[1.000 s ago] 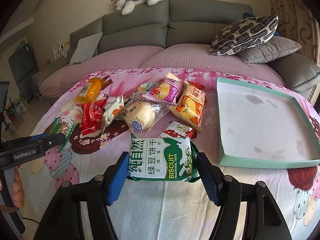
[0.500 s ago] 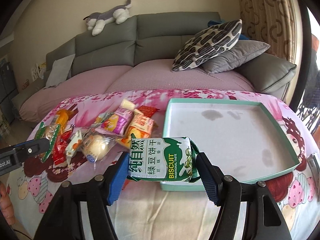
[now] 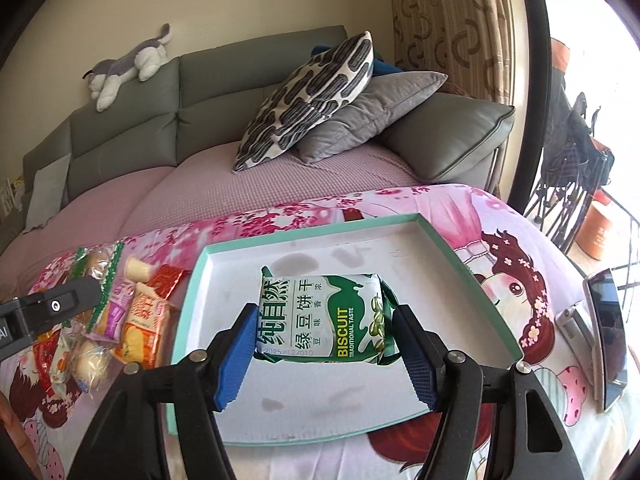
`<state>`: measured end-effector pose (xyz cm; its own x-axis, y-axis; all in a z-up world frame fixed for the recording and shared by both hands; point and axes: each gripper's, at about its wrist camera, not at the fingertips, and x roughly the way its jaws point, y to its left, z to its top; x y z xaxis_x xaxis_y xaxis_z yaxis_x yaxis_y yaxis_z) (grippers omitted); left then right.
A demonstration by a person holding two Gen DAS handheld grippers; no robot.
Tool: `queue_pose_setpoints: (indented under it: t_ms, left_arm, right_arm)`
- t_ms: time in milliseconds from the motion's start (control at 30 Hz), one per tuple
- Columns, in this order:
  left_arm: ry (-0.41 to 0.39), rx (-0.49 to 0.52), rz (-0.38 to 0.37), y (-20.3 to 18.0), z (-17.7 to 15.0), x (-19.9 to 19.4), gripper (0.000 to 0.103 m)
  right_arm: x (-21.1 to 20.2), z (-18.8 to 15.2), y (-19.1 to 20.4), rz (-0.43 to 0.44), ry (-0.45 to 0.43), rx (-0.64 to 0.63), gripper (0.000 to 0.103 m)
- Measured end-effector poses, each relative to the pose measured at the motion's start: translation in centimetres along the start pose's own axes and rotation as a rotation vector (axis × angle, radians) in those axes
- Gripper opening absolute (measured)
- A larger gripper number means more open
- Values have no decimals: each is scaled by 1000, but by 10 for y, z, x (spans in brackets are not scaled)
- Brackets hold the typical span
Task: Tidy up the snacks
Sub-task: 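Carry both snacks into the teal tray and open both tools, then withdraw both tools from the tray back toward the snack pile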
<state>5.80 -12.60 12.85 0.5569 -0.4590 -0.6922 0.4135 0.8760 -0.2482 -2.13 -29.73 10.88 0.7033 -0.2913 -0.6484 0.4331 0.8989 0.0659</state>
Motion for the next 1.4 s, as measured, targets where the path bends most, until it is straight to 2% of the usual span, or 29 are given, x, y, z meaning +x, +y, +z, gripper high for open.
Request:
queue_pose_setpoints:
  t_ms: [167,333,500,633,867,1100,1267,1333,1400]
  left_arm:
    - [43,49,-9,-28,15,38,52]
    - [85,69,-18,-45,28,73,52]
    - [163,52,-21,-52,37,115,52]
    - [199,38,-10,-56,39,138,52]
    - [274,76,5,-69,37,172,53]
    - [287,89,6,-74,36,175,53]
    - [289,82,75,-73,37,168,53]
    - [276,65,73,-71,38,159,55]
    - [253,51,73,-70,40,147,62]
  right_arm:
    - [26,11,-25,-49,40,34,71]
    - [54,29,-40,-45,73,61,71]
    - [87,45,-50,-81,132,53,71]
    - [109,48,-57,-74,179,56,71]
    - [142,43,-65,-92,280,52,71]
    - [149,40,-69,-95,316,36,72]
    - [141,43,-65,-82,311,19,72]
    - [135,43,-62,-82,305,13,74]
    - [128,42,-61,-80,293,15,77]
